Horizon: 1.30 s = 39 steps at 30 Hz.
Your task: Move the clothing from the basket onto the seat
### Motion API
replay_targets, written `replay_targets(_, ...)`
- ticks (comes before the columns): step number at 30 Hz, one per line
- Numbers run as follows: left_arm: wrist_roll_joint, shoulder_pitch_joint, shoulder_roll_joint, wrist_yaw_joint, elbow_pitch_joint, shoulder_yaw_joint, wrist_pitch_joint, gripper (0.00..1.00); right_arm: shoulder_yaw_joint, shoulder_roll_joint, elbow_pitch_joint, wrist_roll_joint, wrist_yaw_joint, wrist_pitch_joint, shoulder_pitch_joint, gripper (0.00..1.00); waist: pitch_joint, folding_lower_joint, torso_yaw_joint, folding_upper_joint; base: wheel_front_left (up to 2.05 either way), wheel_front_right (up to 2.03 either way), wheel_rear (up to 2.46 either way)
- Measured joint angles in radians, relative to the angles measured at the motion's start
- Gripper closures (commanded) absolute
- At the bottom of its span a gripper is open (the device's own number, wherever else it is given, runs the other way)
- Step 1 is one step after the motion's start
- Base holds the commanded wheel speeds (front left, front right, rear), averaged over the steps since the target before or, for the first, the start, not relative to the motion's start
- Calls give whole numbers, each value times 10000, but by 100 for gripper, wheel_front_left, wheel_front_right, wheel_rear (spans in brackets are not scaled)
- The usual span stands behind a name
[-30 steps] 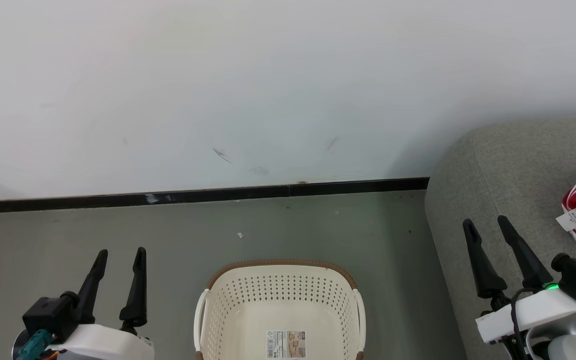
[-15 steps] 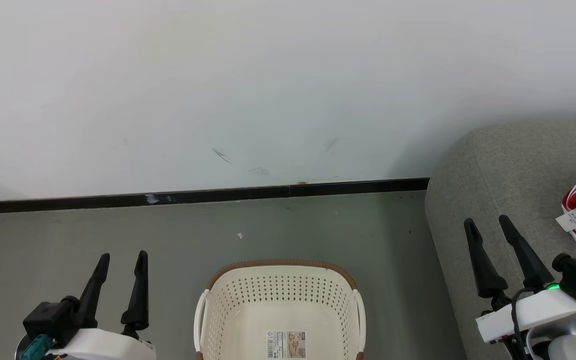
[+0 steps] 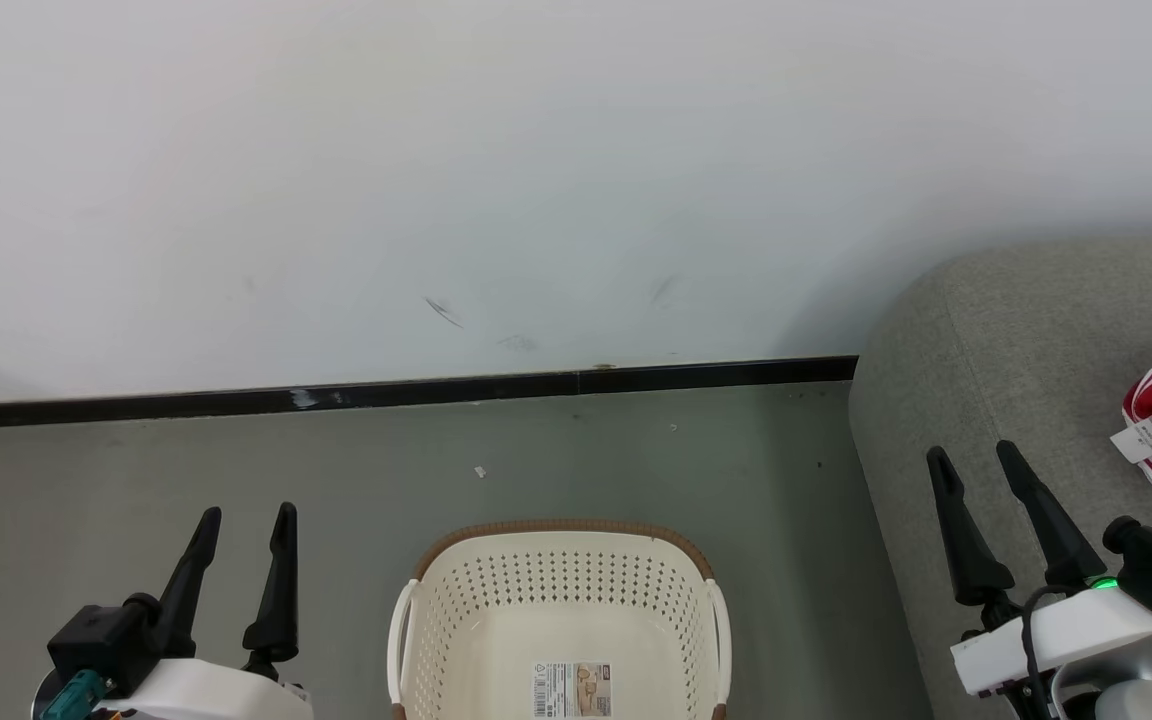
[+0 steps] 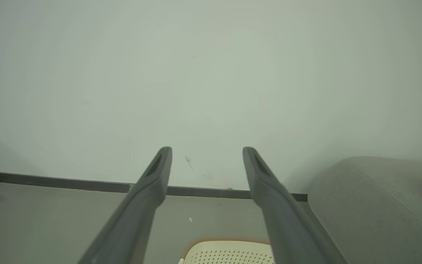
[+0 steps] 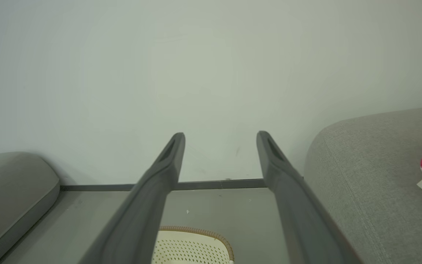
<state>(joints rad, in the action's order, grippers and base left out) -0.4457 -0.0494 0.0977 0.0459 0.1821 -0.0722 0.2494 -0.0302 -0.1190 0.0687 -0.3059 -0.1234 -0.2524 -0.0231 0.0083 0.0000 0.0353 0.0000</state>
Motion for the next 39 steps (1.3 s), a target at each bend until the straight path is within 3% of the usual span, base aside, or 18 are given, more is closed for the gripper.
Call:
replay_targets(5,4,0,-73,81,33,69,0,0,23,35,-2,0,0,0,-3,0,-2,0,-1,0,0,0,0)
replay_targets(6,8,0,-79,111,42,75,0,100,27,35,-2,0,0,0,-3,100,-2,0,-2,0,0,0,0)
replay_targets(17,-274,387,-403,96,748,33,-196,100,-144,330,631,-301,4,31,504,100,-4,0,-4,0,0,0,0)
replay_targets(30,-1916,365,-412,111,894,316,-738,100,-77,401,619,-2255,4,343,546,100,-19,1,-55,0,0,0,0)
replay_targets(39,-2911,340,-437,196,903,477,-1104,100,96,431,694,-3436,4,667,543,100,-58,57,-93,0,0,0,0)
